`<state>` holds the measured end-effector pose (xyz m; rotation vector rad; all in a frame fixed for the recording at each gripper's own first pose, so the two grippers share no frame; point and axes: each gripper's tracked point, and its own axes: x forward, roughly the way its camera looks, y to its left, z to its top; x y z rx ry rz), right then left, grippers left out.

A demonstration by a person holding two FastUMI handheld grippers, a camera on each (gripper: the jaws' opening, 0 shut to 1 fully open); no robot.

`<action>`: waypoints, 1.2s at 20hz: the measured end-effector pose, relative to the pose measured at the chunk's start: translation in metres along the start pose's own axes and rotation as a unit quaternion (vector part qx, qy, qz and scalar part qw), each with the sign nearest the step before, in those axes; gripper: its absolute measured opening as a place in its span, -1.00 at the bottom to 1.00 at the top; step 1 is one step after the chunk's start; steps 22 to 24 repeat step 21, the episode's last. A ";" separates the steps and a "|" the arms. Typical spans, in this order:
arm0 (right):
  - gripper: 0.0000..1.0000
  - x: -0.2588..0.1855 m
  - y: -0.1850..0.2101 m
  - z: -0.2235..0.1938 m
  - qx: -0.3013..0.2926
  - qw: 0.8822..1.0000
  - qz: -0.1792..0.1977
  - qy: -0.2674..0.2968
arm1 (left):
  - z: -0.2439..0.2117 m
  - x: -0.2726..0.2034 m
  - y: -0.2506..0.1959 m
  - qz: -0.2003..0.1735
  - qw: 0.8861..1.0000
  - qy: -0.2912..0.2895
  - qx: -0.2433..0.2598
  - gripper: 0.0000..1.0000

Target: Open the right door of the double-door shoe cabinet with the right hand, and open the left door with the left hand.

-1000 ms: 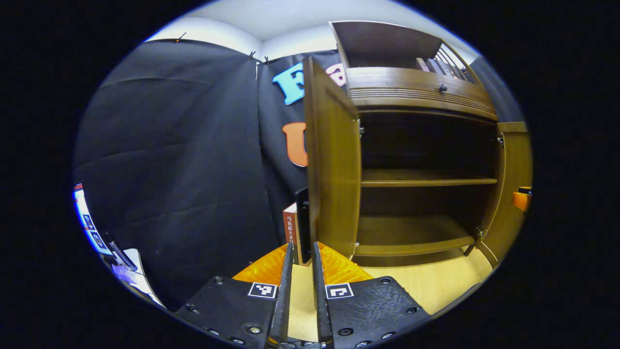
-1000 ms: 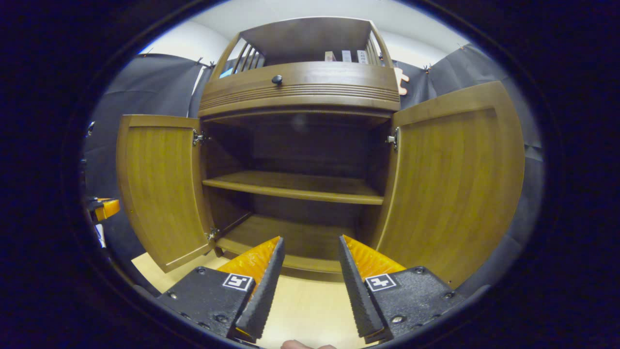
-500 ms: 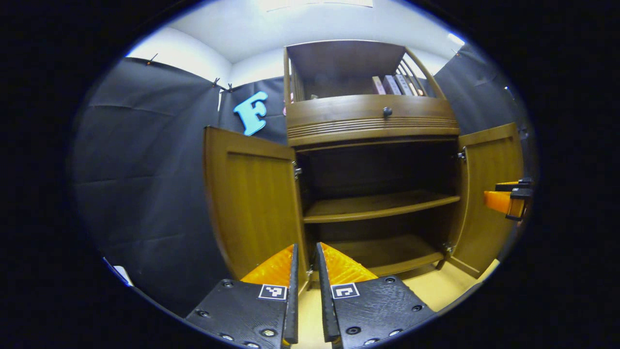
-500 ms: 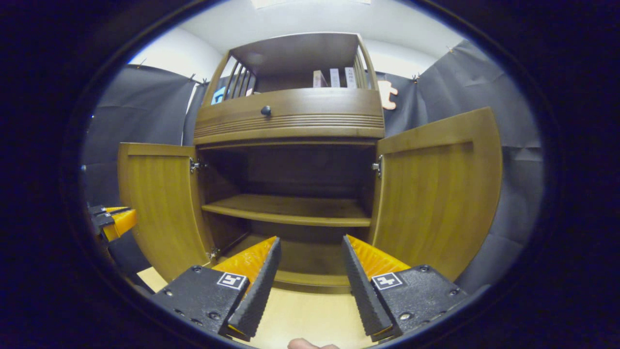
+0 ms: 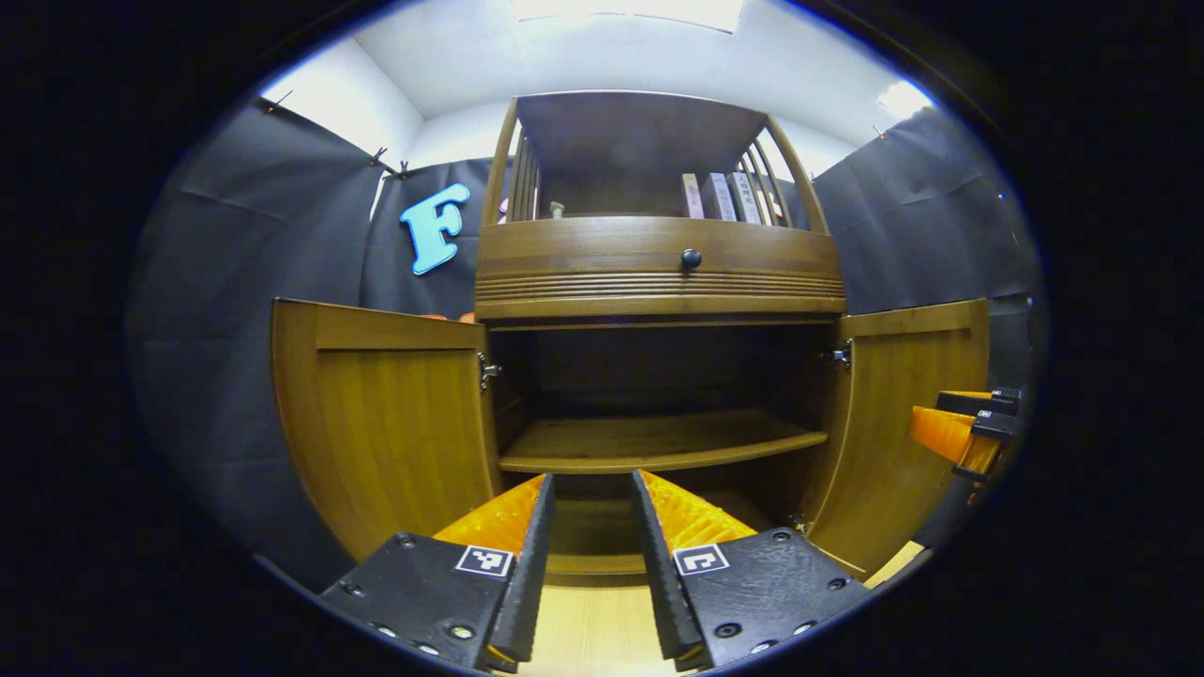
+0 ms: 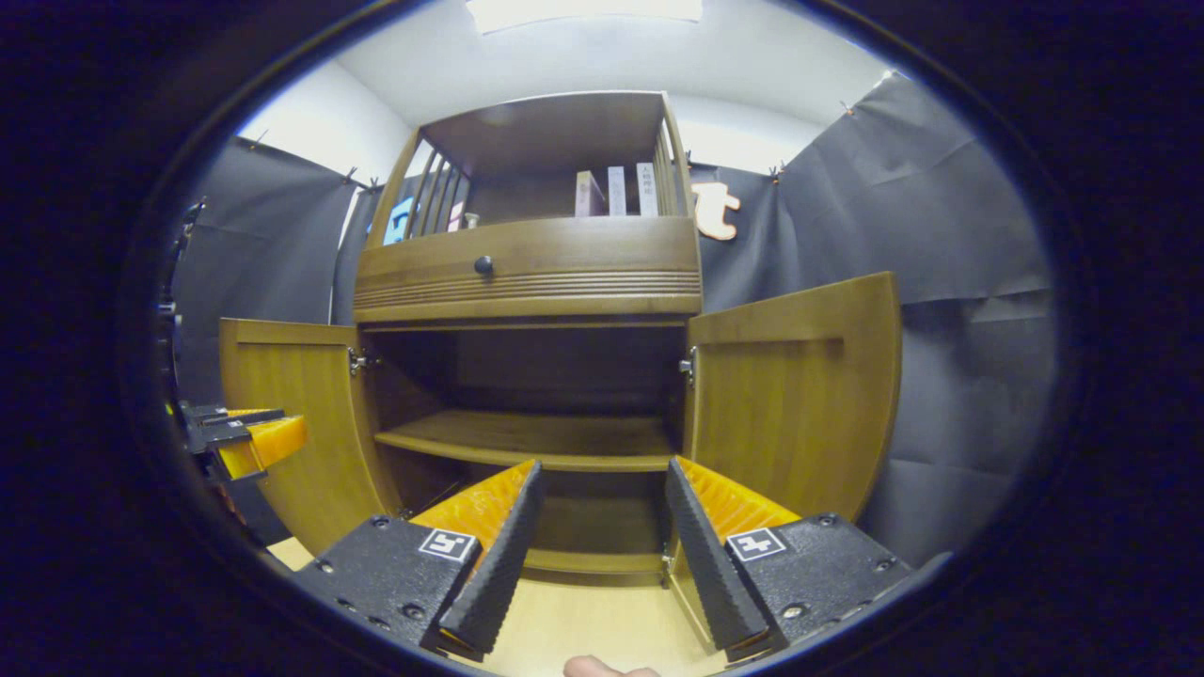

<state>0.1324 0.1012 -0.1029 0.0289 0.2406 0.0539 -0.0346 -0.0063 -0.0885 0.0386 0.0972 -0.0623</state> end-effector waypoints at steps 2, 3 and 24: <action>0.67 -0.002 -0.004 0.002 -0.001 1.000 -0.004 -0.004 | 0.004 0.002 -0.010 -0.016 1.000 -0.002 0.001 0.08; 0.67 -0.002 -0.004 0.000 -0.002 1.000 -0.007 -0.003 | 0.005 0.004 -0.014 -0.023 1.000 -0.002 0.002 0.30; 0.82 -0.006 0.023 0.014 -0.006 0.999 0.036 -0.020 | 0.019 -0.007 0.011 0.024 0.999 -0.016 -0.017 1.00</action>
